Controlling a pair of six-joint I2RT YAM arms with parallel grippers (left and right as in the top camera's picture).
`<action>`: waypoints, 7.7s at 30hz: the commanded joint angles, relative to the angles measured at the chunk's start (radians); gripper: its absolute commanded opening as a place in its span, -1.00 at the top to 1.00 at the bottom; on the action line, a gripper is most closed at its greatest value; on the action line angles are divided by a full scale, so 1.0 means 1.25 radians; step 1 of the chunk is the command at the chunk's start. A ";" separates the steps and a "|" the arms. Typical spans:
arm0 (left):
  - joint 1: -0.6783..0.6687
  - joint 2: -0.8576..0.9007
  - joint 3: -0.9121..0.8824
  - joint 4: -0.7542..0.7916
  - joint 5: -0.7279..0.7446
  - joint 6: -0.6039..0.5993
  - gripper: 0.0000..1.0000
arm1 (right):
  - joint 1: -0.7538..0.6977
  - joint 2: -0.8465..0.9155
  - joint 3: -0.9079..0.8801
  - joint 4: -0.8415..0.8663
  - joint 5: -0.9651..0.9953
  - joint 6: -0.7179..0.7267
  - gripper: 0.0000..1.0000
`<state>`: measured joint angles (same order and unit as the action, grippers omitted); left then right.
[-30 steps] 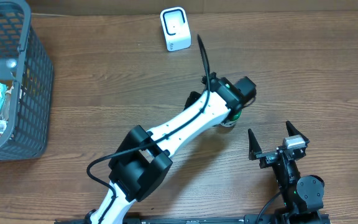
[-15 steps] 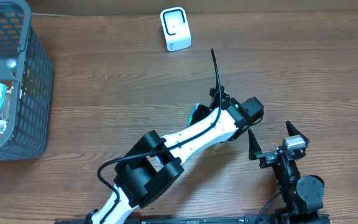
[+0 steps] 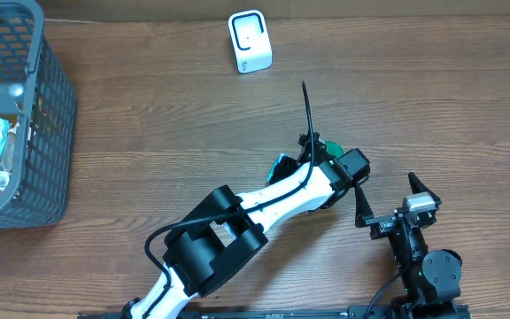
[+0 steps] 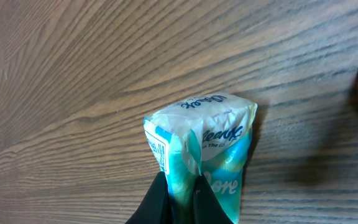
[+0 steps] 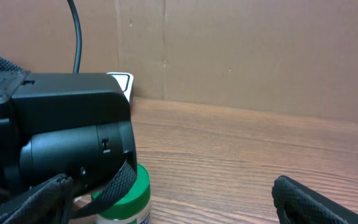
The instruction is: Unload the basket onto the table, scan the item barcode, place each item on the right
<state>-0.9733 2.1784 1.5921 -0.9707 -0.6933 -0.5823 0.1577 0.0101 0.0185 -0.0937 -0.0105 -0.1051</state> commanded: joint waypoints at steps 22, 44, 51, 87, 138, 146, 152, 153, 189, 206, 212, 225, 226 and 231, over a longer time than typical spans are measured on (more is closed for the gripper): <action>-0.010 0.010 0.041 -0.013 0.032 0.017 0.45 | -0.001 -0.006 -0.008 0.008 0.005 0.002 -1.00; 0.169 0.010 0.221 -0.193 0.368 0.044 -0.35 | -0.001 -0.006 -0.008 0.008 0.005 0.002 -1.00; 0.214 0.010 0.215 -0.179 0.516 0.162 -0.33 | -0.001 -0.006 -0.008 0.007 0.005 0.002 -1.00; 0.199 0.011 0.040 0.045 0.566 0.067 0.04 | -0.001 -0.006 -0.008 0.008 0.005 0.002 -1.00; 0.616 0.009 1.075 -0.270 0.132 0.346 -0.57 | -0.001 -0.006 -0.008 0.008 0.005 0.002 -1.00; 0.790 0.009 1.072 -0.310 0.178 0.319 -0.63 | -0.001 -0.006 -0.008 0.008 0.005 0.002 -1.00; 0.919 0.009 1.072 -0.353 0.302 0.300 -0.63 | -0.001 -0.006 -0.008 0.007 0.005 0.002 -1.00; 0.957 0.009 1.072 -0.364 0.348 0.291 -1.00 | -0.001 -0.006 -0.008 0.007 0.005 0.002 -1.00; 1.250 0.021 0.541 -0.237 0.703 0.593 -1.00 | -0.001 -0.006 -0.008 0.007 0.005 0.002 -1.00; 1.249 0.021 0.384 -0.080 0.765 0.627 -0.09 | -0.001 -0.006 -0.008 0.008 0.005 0.002 -1.00; 1.250 0.020 0.385 -0.073 0.765 0.590 0.30 | -0.001 -0.006 -0.008 0.008 0.005 0.002 -1.00; 1.250 -0.210 0.576 -0.057 0.715 0.428 0.40 | -0.001 -0.006 -0.008 0.008 0.005 0.002 -1.00; 1.250 -0.230 0.577 -0.052 0.715 0.417 0.40 | -0.001 -0.006 -0.008 0.008 0.005 0.002 -1.00; 1.248 -0.375 0.577 -0.018 0.733 0.338 0.42 | -0.001 -0.006 -0.008 0.007 0.005 0.002 -1.00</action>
<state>0.5957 1.8370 2.2768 -1.0107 0.2016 -0.0612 0.1577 0.0101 0.0185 -0.0902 -0.0105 -0.1051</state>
